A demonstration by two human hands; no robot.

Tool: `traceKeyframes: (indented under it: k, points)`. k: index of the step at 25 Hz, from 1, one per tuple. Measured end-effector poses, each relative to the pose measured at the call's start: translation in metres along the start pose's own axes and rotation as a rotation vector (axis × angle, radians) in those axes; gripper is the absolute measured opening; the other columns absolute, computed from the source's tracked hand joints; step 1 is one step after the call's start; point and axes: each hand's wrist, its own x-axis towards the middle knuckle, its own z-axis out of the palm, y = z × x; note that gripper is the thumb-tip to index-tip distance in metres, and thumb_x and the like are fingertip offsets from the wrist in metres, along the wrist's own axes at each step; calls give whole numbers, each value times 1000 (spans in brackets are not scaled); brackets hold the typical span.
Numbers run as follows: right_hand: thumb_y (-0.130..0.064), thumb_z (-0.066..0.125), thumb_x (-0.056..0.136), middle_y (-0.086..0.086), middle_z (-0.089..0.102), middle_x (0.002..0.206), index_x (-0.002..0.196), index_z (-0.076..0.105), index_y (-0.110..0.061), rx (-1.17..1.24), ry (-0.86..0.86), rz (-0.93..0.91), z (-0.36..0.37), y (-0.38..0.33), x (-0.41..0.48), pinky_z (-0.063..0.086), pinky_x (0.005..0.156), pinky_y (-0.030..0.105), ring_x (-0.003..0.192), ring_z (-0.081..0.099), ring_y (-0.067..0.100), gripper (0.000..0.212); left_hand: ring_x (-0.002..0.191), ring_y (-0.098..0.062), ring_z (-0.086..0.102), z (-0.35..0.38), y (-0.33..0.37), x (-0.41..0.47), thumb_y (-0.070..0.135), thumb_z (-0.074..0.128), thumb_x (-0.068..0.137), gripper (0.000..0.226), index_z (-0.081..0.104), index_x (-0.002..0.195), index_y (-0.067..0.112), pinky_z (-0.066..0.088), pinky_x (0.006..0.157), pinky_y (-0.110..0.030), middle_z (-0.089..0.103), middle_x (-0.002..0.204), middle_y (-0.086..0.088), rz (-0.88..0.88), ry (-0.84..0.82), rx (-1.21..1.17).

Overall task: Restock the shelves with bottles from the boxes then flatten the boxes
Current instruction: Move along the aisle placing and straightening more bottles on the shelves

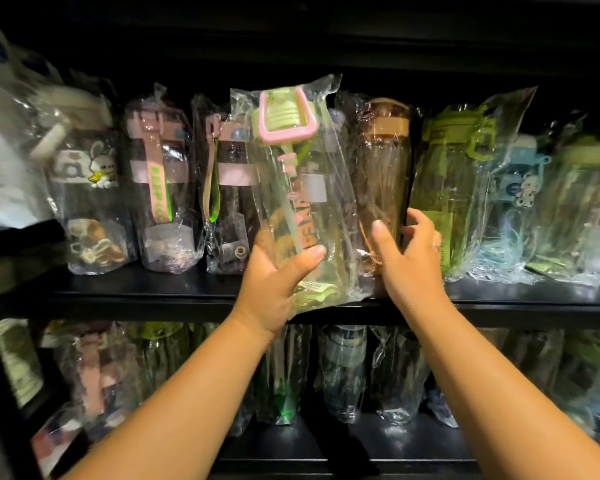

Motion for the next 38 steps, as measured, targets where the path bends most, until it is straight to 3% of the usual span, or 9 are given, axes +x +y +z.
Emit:
traceKeyframes:
  k: [3, 6, 12, 15, 18, 24, 30, 33, 38]
  points:
    - [-83, 51, 68, -9, 56, 135, 134, 52, -35, 406, -234, 39, -4, -19, -35, 40, 104, 34, 118, 54, 8, 82, 100, -13, 71, 1, 8, -7, 14, 76, 66, 65, 48, 124, 22, 56, 81, -23, 73, 107, -2, -30, -56, 24]
    - [-100, 46, 52, -17, 56, 136, 136, 51, -37, 367, -377, 16, -4, -38, -41, 39, 110, 44, 127, 52, 5, 106, 112, -4, 65, -1, 18, -17, 25, 81, 66, 72, 45, 127, 36, 53, 91, -22, 66, 123, 10, -73, -146, 215]
    - [-74, 77, 57, 1, 67, 106, 132, 52, -5, 468, -271, -67, 8, -68, -27, 52, 67, 26, 80, 66, 6, 105, 144, -4, 34, -11, 60, -14, 69, 57, 74, 85, 28, 150, 47, 30, 119, -44, 37, 155, 16, -142, -347, 456]
    - [-79, 71, 60, 4, 68, 111, 128, 54, -11, 402, -183, -54, 12, -70, -19, 56, 82, 41, 95, 68, 17, 98, 134, -5, 43, -37, 66, -9, 68, 48, 87, 60, 44, 141, 43, 37, 114, -37, 44, 145, 10, -69, -123, 714]
    - [-65, 69, 76, -10, 61, 113, 132, 45, -21, 246, -4, -69, 22, -62, -17, 51, 84, 28, 103, 61, 8, 75, 108, -7, 56, -74, 53, -9, 53, 57, 91, 38, 58, 124, 35, 48, 95, -31, 56, 118, 11, 118, -33, 1166]
    - [-67, 67, 77, -1, 48, 140, 146, 29, -25, 94, 88, -62, 56, -37, -25, 40, 108, 44, 128, 47, 20, 89, 116, -19, 50, -93, 22, -8, 48, 49, 97, 34, 50, 128, 34, 47, 80, -36, 52, 125, 8, 52, -20, 1591]
    - [-46, 67, 76, -2, 10, 159, 155, -4, -33, -108, -110, -86, 47, -19, -40, 21, 116, 37, 146, 17, 20, 107, 121, -20, 48, -92, 17, -9, 49, 41, 98, 46, 41, 141, 32, 46, 77, -36, 48, 134, 7, 33, 4, 1711]
    - [-39, 75, 83, -2, 13, 161, 157, -2, -28, -201, -125, -131, 45, -17, -44, 20, 104, 21, 144, 20, 11, 107, 120, -21, 49, -89, 14, -8, 48, 39, 98, 49, 38, 144, 31, 44, 77, -36, 48, 133, 6, 49, 2, 1730]
    - [-44, 73, 84, 8, 26, 158, 155, -1, -23, -313, -110, -145, 67, -22, -35, 34, 108, 36, 141, 31, 26, 104, 123, -23, 47, -91, 13, -5, 47, 34, 99, 59, 24, 155, 31, 45, 86, -39, 48, 139, 5, -45, -30, 1766]
